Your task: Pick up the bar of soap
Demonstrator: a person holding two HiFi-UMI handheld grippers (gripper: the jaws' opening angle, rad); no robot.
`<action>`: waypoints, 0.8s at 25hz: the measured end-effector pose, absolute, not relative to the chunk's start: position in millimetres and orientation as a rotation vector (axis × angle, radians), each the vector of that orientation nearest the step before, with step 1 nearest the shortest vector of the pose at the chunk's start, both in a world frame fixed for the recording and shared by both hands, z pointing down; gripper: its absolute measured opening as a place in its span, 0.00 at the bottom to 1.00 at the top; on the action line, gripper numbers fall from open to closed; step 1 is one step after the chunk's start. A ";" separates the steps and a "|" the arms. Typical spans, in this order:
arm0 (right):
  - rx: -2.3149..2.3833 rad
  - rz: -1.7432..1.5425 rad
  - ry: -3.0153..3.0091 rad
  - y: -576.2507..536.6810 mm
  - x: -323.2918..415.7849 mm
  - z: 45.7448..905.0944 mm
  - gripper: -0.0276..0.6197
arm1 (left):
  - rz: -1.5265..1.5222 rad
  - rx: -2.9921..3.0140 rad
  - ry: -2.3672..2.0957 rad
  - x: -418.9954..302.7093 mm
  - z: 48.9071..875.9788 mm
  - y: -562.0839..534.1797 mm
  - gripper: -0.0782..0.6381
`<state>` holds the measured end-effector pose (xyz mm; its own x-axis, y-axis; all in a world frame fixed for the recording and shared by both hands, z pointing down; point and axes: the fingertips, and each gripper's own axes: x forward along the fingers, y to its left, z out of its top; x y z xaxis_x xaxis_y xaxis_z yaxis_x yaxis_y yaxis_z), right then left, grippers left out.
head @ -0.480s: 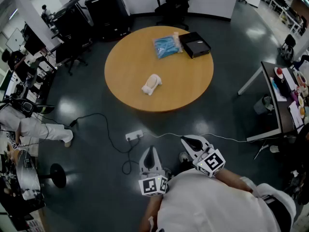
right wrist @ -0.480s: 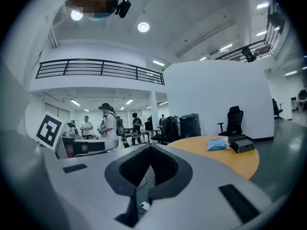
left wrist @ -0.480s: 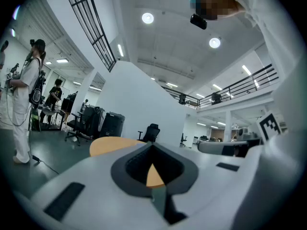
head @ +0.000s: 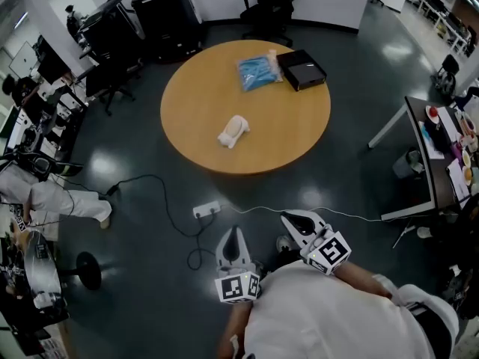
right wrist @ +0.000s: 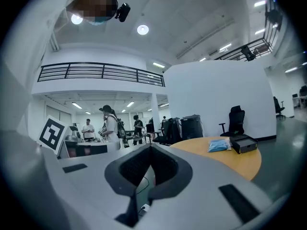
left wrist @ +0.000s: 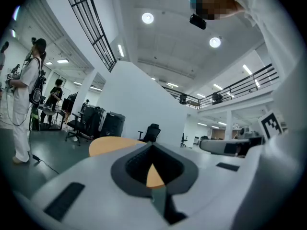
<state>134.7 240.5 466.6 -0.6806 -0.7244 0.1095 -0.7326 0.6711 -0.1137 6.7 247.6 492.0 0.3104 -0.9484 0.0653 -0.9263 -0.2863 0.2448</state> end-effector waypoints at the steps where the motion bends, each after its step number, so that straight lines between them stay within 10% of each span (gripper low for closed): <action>1: 1.227 0.227 -2.827 239.0 136.4 465.5 0.06 | -0.138 2.334 -1.716 7.9 492.2 245.9 0.12; 20: 1.029 0.247 -2.839 137.2 133.5 495.6 0.06 | -0.062 2.200 -1.903 -15.5 498.3 148.6 0.12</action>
<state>133.5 137.2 495.6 -0.7639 -0.6253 0.1595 -0.6435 0.7568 -0.1147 -15.5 148.6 498.3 0.1550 -0.9808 0.1186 -0.9710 -0.1292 0.2010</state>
